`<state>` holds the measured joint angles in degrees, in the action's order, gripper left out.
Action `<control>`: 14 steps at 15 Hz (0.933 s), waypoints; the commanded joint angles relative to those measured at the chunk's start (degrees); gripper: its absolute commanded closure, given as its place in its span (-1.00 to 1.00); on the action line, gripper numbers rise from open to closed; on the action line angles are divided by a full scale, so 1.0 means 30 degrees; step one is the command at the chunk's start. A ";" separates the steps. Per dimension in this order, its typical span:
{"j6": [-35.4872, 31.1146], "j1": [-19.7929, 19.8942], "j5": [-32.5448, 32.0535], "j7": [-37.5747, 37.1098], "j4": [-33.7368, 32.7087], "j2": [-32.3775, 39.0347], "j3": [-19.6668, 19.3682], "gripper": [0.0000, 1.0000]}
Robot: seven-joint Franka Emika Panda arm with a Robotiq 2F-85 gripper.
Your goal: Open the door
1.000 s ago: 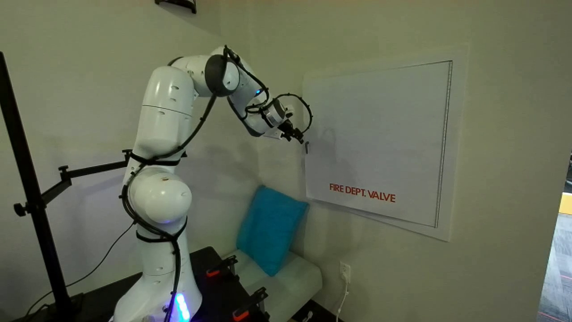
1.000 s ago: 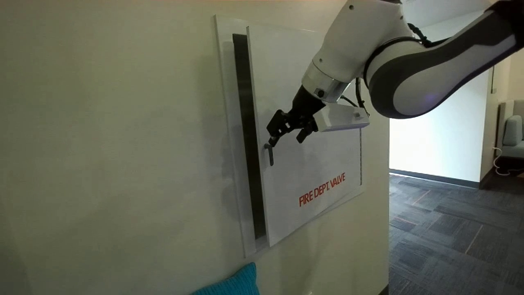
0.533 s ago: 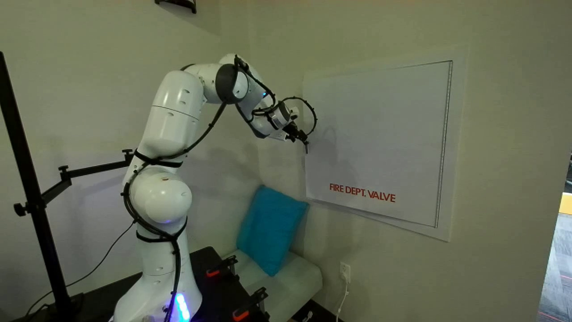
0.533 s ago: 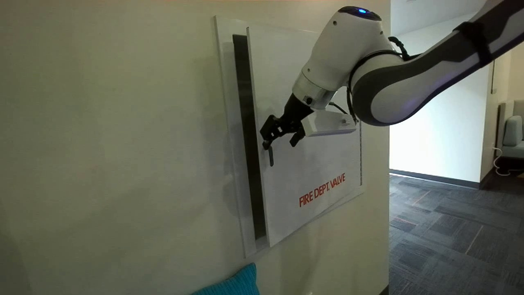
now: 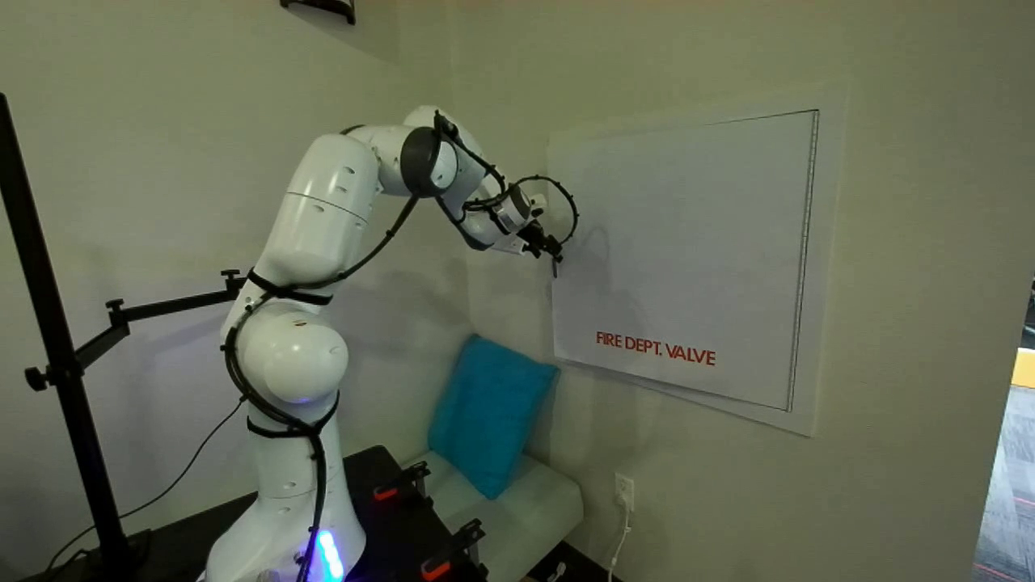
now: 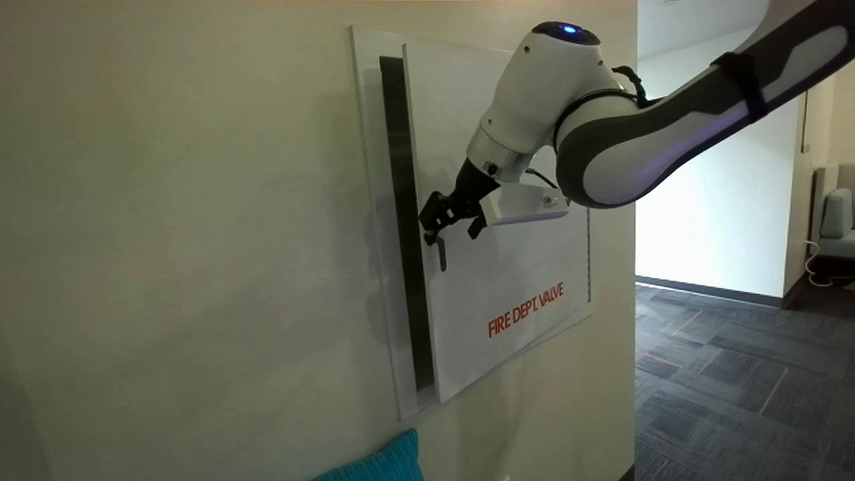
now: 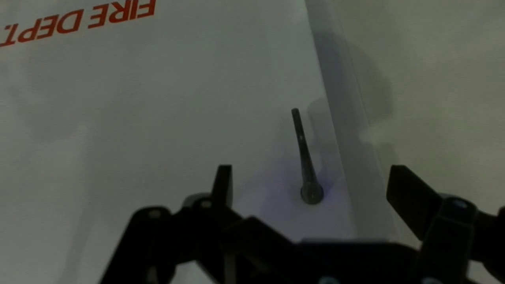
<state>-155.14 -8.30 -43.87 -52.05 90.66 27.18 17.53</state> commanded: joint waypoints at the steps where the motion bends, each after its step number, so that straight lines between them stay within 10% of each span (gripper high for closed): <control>1: 0.0923 -0.0380 -0.0449 0.0186 -0.1285 0.0628 -0.0322 -1.00; 3: 0.1023 -0.0379 -0.0488 0.0233 -0.1556 0.0860 -0.0343 -1.00; 8: 0.1031 -0.0495 -0.0541 0.0279 -0.1986 0.1283 -0.0473 0.01; 14: 0.0498 -0.3989 0.2523 0.2002 -0.2102 0.1122 -0.4583 0.93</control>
<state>-154.33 -16.98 -38.62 -48.12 85.87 30.18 7.64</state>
